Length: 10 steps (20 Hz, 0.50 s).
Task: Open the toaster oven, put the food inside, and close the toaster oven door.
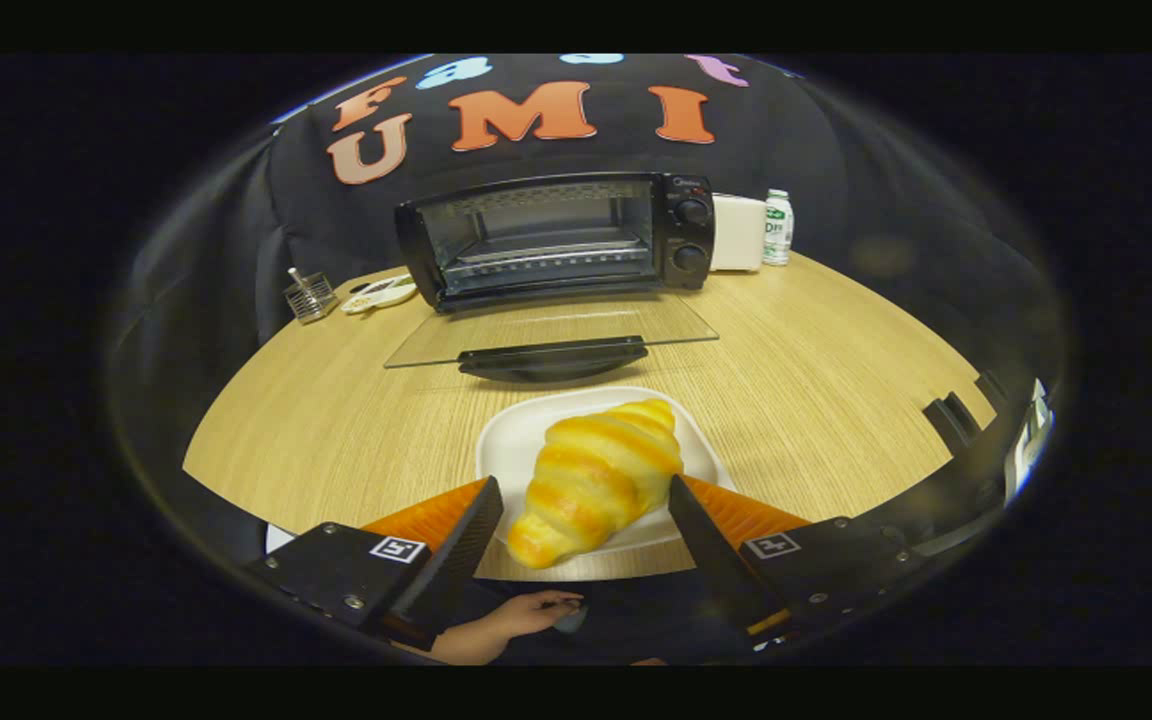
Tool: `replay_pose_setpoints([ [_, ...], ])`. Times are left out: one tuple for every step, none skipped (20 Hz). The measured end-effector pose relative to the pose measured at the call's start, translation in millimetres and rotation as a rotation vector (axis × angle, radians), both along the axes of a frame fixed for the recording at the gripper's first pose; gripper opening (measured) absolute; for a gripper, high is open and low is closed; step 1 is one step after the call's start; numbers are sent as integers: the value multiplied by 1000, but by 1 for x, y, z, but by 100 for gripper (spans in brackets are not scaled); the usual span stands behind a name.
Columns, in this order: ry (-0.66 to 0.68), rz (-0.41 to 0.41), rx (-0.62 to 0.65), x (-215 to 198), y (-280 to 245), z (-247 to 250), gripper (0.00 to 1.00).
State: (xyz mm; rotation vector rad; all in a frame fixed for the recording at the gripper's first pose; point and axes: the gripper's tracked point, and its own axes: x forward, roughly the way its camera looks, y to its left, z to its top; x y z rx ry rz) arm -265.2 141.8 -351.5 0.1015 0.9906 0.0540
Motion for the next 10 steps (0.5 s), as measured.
replay_pose_setpoints([
  [14, -11, 9, -1, 0, -5, 99],
  [18, -6, 12, -1, 3, -7, 99],
  [3, -5, -2, 1, 0, -8, 99],
  [0, -11, 0, 3, -2, -8, 98],
  [-5, -16, -7, 4, -3, -9, 98],
  [-11, -18, -9, 6, -5, -11, 96],
  [-13, -15, -17, 6, -7, -11, 93],
  [-14, -4, -25, 7, -6, -12, 88],
  [-17, -1, -31, 7, -8, -12, 85],
  [-16, -9, -28, 8, -9, -13, 78],
])
